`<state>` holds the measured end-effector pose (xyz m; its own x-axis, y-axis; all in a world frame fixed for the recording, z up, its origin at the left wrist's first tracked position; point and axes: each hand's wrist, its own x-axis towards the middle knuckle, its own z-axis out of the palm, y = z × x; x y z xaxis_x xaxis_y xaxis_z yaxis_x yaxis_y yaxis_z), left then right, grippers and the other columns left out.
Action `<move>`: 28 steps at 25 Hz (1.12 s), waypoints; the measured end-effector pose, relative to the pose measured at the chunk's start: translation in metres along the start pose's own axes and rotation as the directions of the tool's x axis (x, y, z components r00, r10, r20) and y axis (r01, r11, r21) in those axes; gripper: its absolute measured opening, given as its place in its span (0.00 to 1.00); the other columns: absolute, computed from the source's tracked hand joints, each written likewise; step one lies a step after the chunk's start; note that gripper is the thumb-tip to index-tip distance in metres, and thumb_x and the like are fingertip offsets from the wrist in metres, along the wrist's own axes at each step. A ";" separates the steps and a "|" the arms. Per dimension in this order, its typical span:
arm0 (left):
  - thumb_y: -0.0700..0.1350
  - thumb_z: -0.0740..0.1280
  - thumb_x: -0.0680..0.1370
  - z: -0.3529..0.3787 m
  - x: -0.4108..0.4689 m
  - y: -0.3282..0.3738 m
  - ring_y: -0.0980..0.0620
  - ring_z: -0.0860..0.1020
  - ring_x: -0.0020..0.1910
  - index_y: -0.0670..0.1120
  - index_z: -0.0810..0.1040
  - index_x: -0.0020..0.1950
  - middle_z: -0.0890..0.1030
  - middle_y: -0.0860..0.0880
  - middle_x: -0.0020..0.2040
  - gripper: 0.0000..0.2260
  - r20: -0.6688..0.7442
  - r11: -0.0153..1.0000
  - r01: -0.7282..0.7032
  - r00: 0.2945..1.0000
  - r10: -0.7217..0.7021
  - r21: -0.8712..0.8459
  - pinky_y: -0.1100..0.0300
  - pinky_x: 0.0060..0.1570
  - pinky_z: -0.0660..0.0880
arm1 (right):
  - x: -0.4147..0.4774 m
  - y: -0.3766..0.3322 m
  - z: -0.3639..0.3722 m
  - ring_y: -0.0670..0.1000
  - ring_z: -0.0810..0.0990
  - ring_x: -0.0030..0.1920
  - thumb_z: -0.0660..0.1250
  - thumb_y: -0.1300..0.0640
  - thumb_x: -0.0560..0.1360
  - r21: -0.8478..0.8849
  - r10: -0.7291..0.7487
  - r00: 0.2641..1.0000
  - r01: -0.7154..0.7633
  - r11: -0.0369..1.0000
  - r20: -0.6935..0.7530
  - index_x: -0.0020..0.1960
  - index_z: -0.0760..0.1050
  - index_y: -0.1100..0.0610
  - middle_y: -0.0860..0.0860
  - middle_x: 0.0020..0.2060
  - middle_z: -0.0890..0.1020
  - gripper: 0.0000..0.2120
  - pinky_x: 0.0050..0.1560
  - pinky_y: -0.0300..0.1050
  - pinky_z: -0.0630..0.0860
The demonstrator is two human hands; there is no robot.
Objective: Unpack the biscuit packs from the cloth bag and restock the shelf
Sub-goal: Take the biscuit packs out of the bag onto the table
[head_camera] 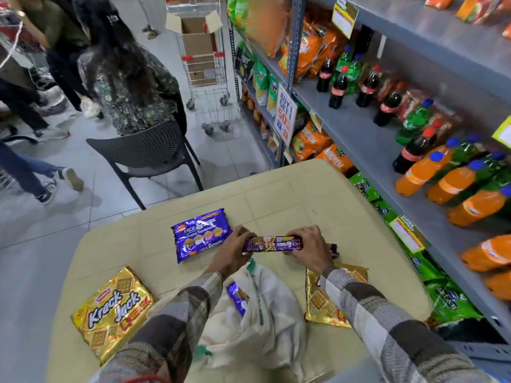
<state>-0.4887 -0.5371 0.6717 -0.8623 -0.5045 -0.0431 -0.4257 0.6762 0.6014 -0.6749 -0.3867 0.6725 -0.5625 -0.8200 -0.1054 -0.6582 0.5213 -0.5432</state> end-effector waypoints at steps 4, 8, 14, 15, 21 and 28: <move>0.36 0.70 0.71 0.020 0.046 0.002 0.48 0.75 0.54 0.42 0.77 0.62 0.74 0.45 0.56 0.19 0.022 1.000 0.004 1.000 -0.004 0.022 0.61 0.55 0.71 | 0.039 0.034 -0.008 0.50 0.72 0.58 0.74 0.62 0.67 -0.015 0.011 0.999 -0.010 1.000 0.031 0.60 0.80 0.47 0.46 0.51 0.81 0.23 0.56 0.45 0.74; 0.37 0.70 0.71 0.038 0.090 -0.005 0.47 0.76 0.51 0.43 0.77 0.61 0.74 0.45 0.56 0.18 0.011 0.999 0.028 1.000 -0.029 0.044 0.62 0.48 0.70 | 0.083 0.062 -0.007 0.51 0.71 0.59 0.75 0.61 0.69 -0.041 -0.012 0.998 0.015 0.999 0.054 0.62 0.79 0.49 0.47 0.55 0.81 0.23 0.59 0.47 0.73; 0.40 0.69 0.73 0.070 0.136 -0.027 0.45 0.74 0.56 0.43 0.76 0.63 0.74 0.44 0.58 0.18 0.015 0.984 0.140 0.990 -0.143 0.106 0.49 0.50 0.75 | 0.132 0.095 0.017 0.51 0.72 0.60 0.74 0.60 0.72 -0.057 -0.031 0.992 0.038 0.998 0.119 0.64 0.77 0.49 0.48 0.55 0.81 0.22 0.59 0.47 0.72; 0.39 0.68 0.74 0.074 0.140 -0.028 0.44 0.74 0.56 0.43 0.76 0.63 0.74 0.44 0.58 0.17 0.016 0.982 0.156 0.987 -0.158 0.105 0.48 0.50 0.75 | 0.136 0.099 0.021 0.51 0.72 0.59 0.74 0.60 0.72 -0.067 -0.027 0.992 0.036 0.997 0.124 0.64 0.77 0.49 0.48 0.55 0.81 0.22 0.59 0.46 0.72; 0.37 0.68 0.72 0.094 0.157 -0.035 0.43 0.77 0.49 0.43 0.80 0.58 0.76 0.44 0.52 0.14 0.043 0.968 0.228 0.972 -0.233 0.104 0.48 0.47 0.75 | 0.146 0.115 0.038 0.53 0.73 0.60 0.71 0.62 0.73 -0.103 -0.017 0.988 0.033 0.994 0.154 0.65 0.77 0.49 0.48 0.56 0.82 0.21 0.58 0.50 0.75; 0.36 0.72 0.70 0.091 0.154 -0.040 0.41 0.75 0.58 0.42 0.75 0.67 0.75 0.41 0.60 0.25 0.169 0.955 0.293 0.940 -0.297 0.052 0.50 0.56 0.73 | 0.145 0.113 0.047 0.54 0.69 0.64 0.68 0.65 0.74 -0.136 0.035 0.984 -0.011 0.991 0.174 0.70 0.73 0.49 0.49 0.61 0.78 0.26 0.61 0.53 0.73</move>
<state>-0.6290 -0.5931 0.5683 -0.7300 -0.5846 -0.3541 -0.6732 0.5255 0.5203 -0.8073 -0.4579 0.5567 -0.4895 -0.8299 -0.2677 -0.7139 0.5577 -0.4235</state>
